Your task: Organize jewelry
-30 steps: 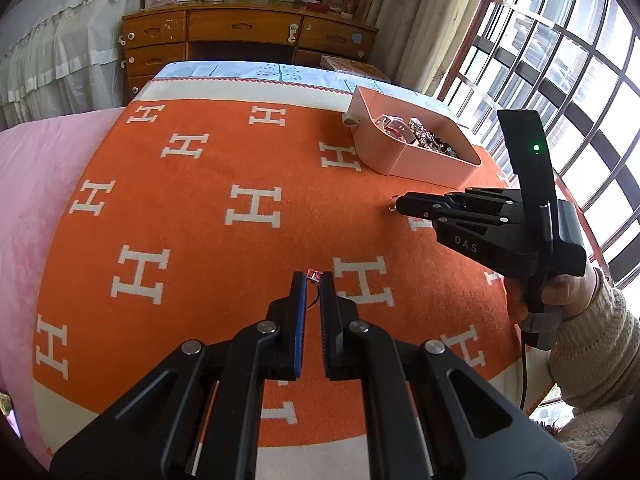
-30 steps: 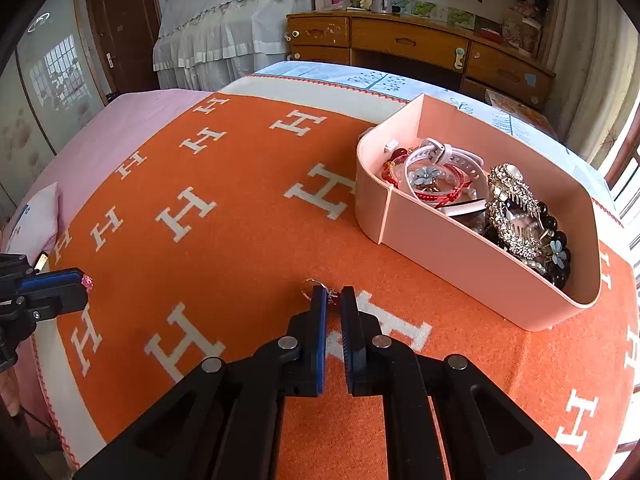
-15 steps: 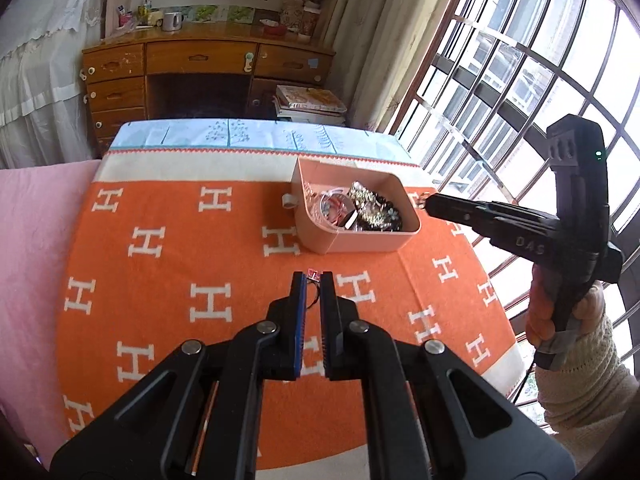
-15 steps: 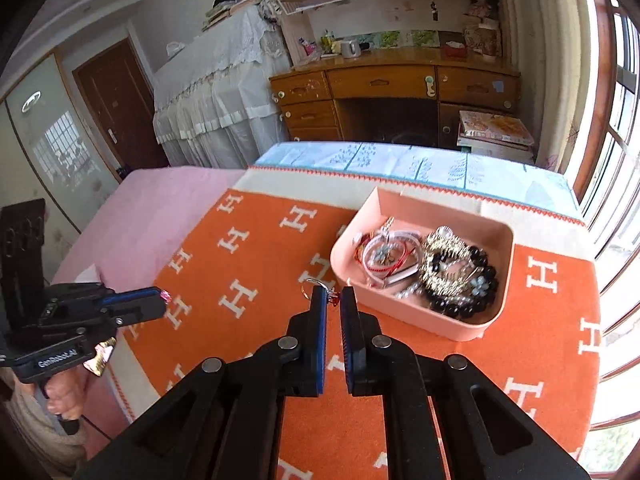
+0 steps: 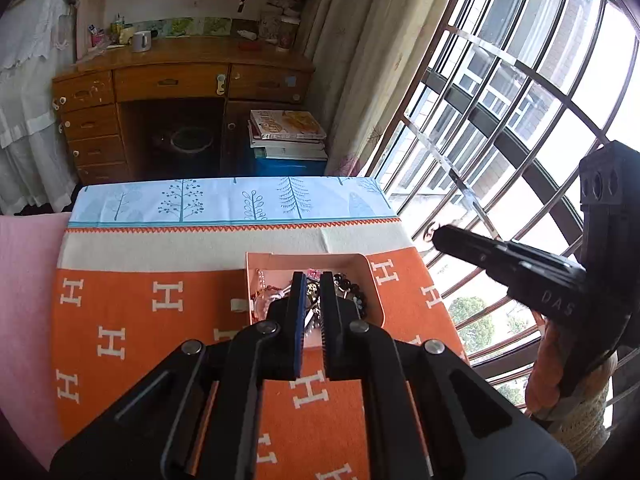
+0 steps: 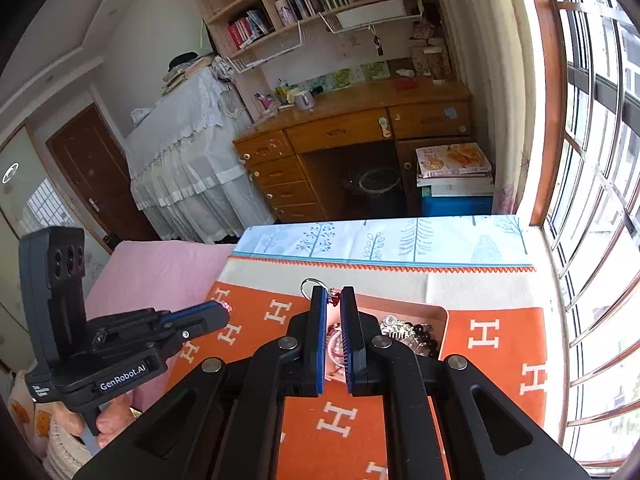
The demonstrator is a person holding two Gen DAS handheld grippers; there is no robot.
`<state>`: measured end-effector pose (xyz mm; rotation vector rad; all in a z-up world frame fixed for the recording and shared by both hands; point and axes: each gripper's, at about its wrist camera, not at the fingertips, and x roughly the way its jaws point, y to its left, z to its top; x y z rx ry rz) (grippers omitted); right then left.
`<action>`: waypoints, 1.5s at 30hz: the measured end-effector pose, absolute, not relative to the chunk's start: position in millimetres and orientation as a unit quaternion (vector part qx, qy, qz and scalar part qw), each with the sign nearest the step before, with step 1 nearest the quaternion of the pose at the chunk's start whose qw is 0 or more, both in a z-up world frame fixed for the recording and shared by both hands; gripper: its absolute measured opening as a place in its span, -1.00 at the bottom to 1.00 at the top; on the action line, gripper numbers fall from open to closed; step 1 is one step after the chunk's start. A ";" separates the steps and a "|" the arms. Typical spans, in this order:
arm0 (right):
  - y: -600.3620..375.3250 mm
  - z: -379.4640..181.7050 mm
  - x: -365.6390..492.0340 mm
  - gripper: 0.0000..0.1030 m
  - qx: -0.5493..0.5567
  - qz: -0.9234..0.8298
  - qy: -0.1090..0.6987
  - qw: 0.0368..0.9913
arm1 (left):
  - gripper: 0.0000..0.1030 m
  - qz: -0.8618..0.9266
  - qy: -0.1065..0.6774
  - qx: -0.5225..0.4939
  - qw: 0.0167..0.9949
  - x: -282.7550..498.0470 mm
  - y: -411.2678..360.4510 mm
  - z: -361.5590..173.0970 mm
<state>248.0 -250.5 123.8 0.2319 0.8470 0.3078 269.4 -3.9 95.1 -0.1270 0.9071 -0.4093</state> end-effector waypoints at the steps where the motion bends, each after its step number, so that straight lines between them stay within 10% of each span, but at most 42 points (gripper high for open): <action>1: -253.2 116.5 255.8 -0.87 0.113 0.145 0.418 0.889 | -0.92 -0.193 0.439 -0.060 0.876 278.8 -9.3 89.9; 24: -281.9 -67.4 338.3 -0.57 0.131 0.045 0.533 0.835 | -0.81 -0.128 0.541 0.009 0.831 369.3 -57.4 -73.5; 29: -285.4 -52.7 323.5 -0.57 0.136 0.049 0.521 0.841 | 0.32 -0.132 0.514 -0.002 0.848 352.6 -50.6 -54.2; 45: -246.2 0.7 215.5 -0.48 0.104 0.081 0.478 0.868 | 0.33 -0.112 0.450 0.009 0.886 230.5 -13.4 9.6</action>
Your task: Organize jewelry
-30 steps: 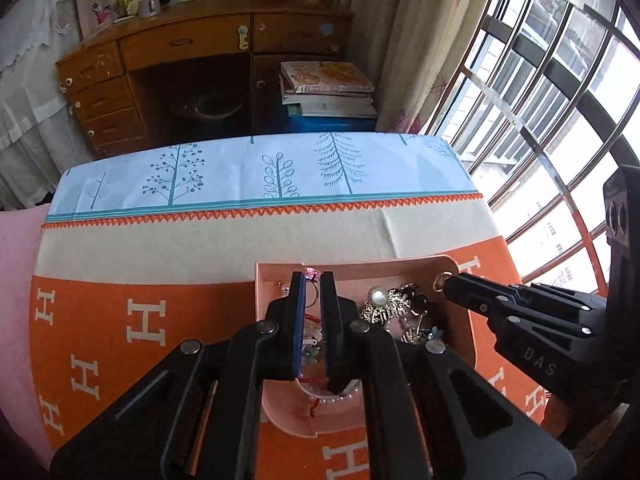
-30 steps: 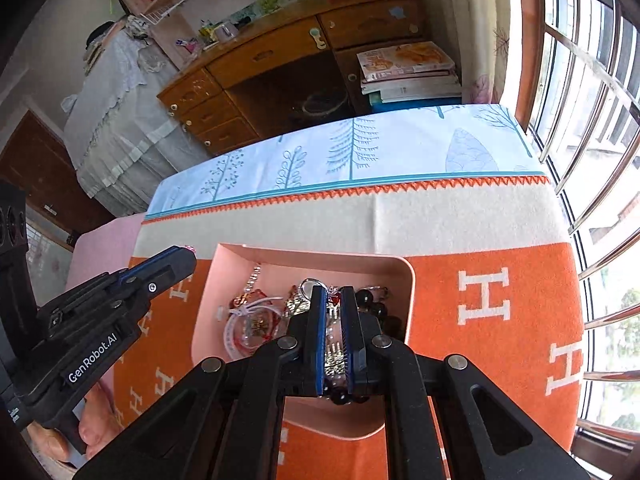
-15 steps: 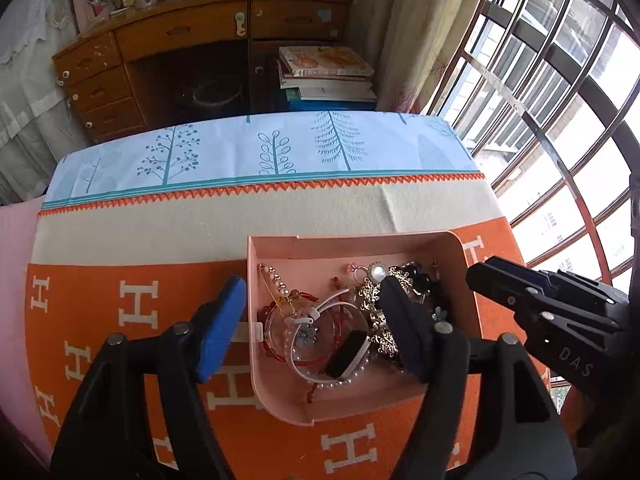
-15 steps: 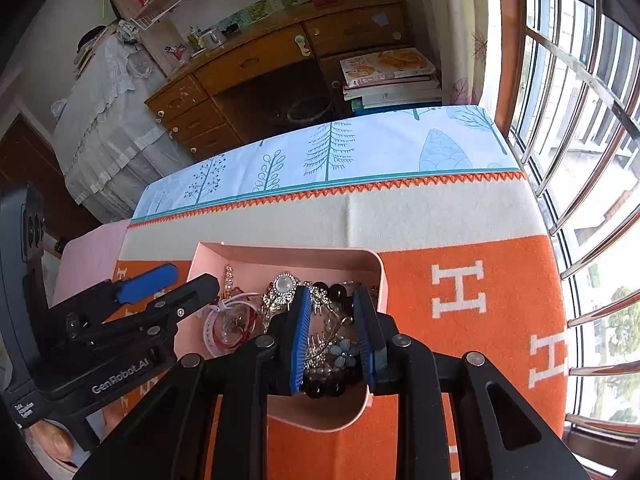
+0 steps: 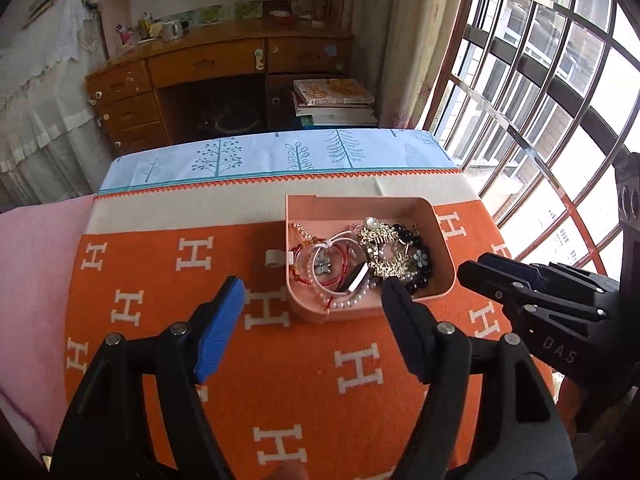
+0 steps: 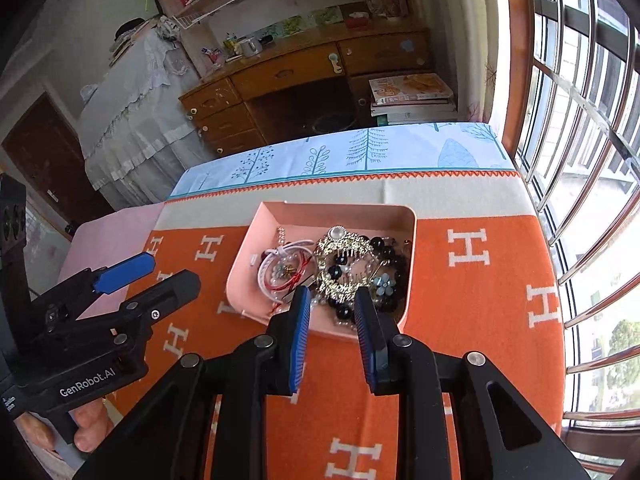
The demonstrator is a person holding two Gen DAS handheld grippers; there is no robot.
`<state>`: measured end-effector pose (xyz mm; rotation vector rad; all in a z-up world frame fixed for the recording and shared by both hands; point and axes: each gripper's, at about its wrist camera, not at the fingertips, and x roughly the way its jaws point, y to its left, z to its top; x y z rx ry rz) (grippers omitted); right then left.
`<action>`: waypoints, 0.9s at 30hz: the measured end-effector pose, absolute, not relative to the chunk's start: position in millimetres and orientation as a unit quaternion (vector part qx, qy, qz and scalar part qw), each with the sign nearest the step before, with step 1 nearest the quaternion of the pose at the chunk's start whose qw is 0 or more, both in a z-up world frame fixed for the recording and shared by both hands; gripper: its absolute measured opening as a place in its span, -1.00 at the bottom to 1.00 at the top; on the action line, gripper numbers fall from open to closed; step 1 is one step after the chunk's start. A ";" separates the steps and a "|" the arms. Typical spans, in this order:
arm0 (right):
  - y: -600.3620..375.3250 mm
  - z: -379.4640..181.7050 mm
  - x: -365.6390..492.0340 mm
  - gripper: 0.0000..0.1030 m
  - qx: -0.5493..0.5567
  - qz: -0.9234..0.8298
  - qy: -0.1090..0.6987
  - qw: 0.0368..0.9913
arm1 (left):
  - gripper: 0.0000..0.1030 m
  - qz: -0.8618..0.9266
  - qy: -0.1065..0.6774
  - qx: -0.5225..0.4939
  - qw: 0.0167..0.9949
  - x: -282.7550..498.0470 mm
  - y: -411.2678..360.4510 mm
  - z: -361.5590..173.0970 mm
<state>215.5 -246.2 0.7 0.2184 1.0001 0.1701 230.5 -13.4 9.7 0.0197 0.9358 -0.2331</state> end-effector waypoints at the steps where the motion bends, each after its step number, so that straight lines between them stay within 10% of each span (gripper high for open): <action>1: -242.2 2.2 206.5 -0.36 0.102 0.083 0.474 0.871 | 0.33 -0.110 0.445 0.010 0.889 218.5 -10.6 11.9; 10: -202.6 1.2 113.1 -0.25 0.084 0.105 0.444 0.886 | 0.57 -0.047 0.443 0.014 0.895 129.1 15.8 5.2; 27: -182.8 5.2 -2.6 0.57 0.072 0.092 0.412 0.904 | 0.58 -0.009 0.428 -0.002 0.904 38.3 28.0 -2.5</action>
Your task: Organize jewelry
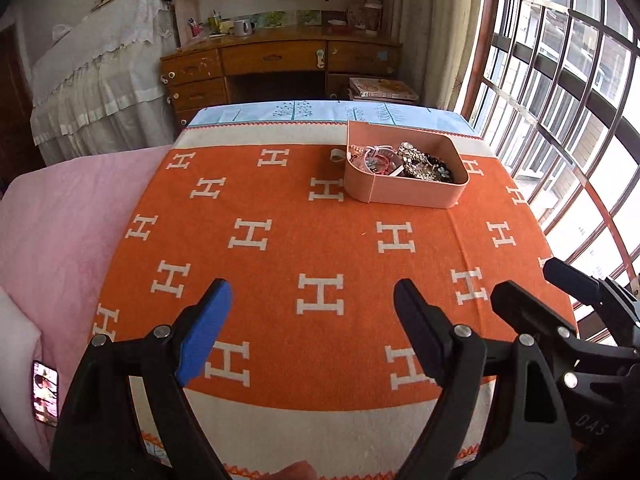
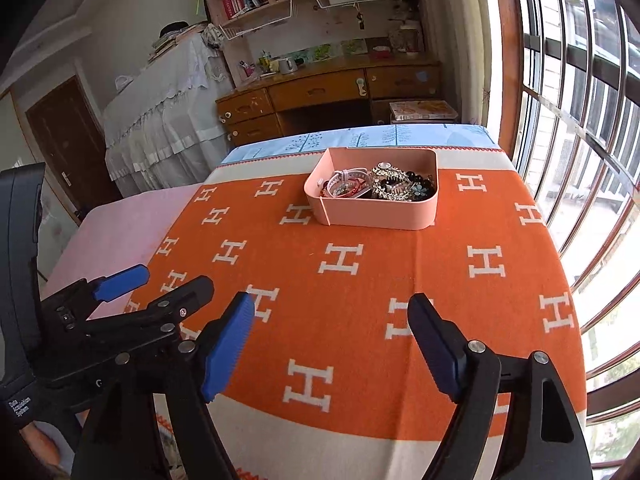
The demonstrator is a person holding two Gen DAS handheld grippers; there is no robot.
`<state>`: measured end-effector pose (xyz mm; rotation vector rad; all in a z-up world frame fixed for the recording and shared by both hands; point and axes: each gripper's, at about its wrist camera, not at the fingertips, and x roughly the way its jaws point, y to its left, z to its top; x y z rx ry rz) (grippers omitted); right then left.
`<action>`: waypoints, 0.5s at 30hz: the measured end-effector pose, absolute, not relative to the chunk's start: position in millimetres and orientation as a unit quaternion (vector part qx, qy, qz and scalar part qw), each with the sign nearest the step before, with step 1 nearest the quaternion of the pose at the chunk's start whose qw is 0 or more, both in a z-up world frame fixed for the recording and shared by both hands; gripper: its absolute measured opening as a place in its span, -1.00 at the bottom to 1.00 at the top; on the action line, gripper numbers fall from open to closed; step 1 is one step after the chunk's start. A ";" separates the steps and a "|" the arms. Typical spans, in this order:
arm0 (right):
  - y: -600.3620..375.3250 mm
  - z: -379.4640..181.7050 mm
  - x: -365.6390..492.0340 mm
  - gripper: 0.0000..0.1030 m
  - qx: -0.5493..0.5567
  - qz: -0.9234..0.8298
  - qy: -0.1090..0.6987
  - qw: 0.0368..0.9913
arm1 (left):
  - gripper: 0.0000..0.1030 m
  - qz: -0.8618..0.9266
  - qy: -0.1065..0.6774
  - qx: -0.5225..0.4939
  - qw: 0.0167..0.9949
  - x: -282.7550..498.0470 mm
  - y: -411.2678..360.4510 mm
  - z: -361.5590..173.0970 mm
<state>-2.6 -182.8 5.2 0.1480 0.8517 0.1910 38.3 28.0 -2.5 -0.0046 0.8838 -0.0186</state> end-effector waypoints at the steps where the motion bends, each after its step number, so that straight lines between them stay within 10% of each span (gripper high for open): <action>1: -182.1 8.3 -4.8 0.57 0.069 0.092 0.409 0.905 | 0.58 -0.006 0.426 -0.005 0.905 35.8 29.4 -0.5; 15: -174.2 30.5 -24.1 0.59 0.061 0.090 0.370 0.923 | 0.58 0.017 0.394 -0.003 0.919 14.9 28.2 19.4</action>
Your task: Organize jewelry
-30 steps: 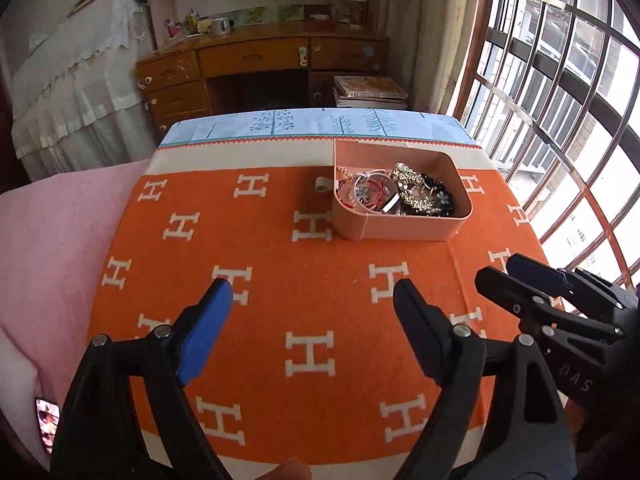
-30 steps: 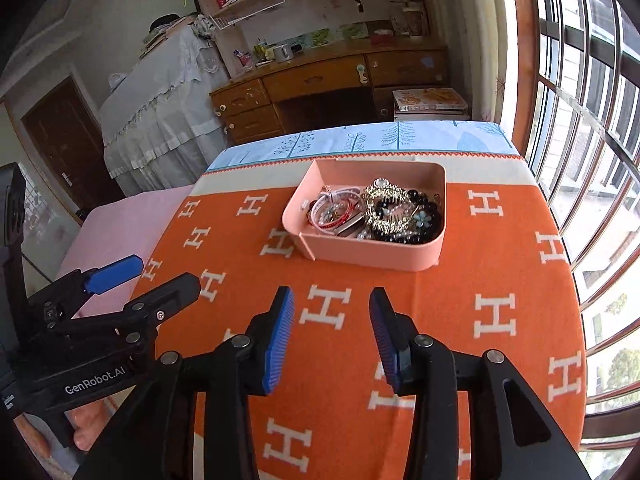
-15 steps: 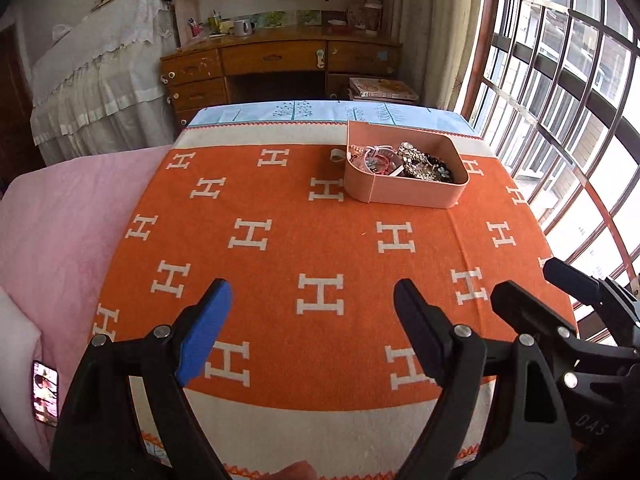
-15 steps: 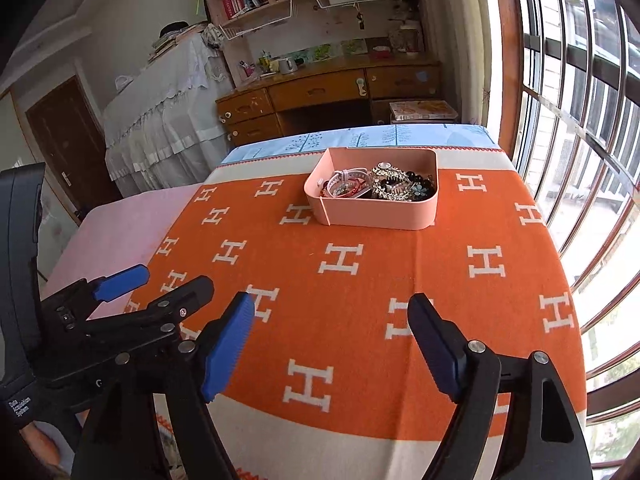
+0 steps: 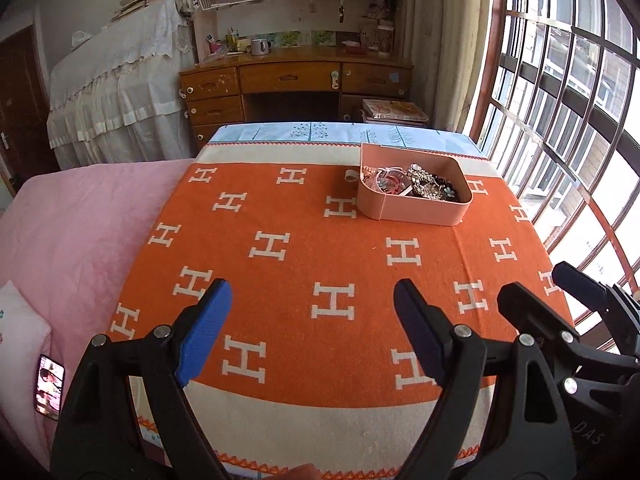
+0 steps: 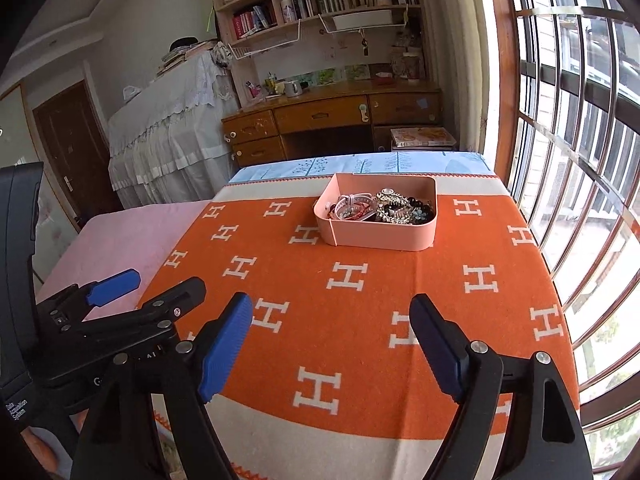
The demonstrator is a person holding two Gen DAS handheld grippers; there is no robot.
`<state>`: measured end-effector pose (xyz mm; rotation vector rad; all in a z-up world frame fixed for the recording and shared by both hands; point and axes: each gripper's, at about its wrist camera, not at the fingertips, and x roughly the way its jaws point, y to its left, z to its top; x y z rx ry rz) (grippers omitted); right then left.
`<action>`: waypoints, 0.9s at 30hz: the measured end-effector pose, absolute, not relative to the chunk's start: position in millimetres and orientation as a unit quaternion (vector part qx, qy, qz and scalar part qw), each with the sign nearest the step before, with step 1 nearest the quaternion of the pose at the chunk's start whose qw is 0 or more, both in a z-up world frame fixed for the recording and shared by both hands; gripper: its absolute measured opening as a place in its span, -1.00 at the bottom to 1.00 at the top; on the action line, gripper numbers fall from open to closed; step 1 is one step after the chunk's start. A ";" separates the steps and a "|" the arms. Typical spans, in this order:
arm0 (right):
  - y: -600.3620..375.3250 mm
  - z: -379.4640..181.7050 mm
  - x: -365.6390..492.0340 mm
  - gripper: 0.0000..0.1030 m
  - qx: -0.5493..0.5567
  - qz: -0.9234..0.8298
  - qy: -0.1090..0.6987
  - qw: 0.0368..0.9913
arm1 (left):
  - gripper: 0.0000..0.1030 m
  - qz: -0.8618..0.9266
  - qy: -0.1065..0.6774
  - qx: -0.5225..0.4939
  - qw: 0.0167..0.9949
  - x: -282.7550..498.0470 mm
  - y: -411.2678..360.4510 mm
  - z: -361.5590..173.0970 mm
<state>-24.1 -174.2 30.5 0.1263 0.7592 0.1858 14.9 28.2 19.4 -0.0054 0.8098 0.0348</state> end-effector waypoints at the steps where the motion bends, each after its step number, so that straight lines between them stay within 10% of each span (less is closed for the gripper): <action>1: -174.1 31.1 -24.9 0.59 0.061 0.090 0.368 0.923 | 0.58 0.018 0.394 -0.002 0.919 15.2 28.5 19.7; 27: -173.3 20.8 -28.6 0.59 0.065 0.090 0.376 0.920 | 0.58 0.026 0.403 -0.002 0.915 14.0 31.0 11.4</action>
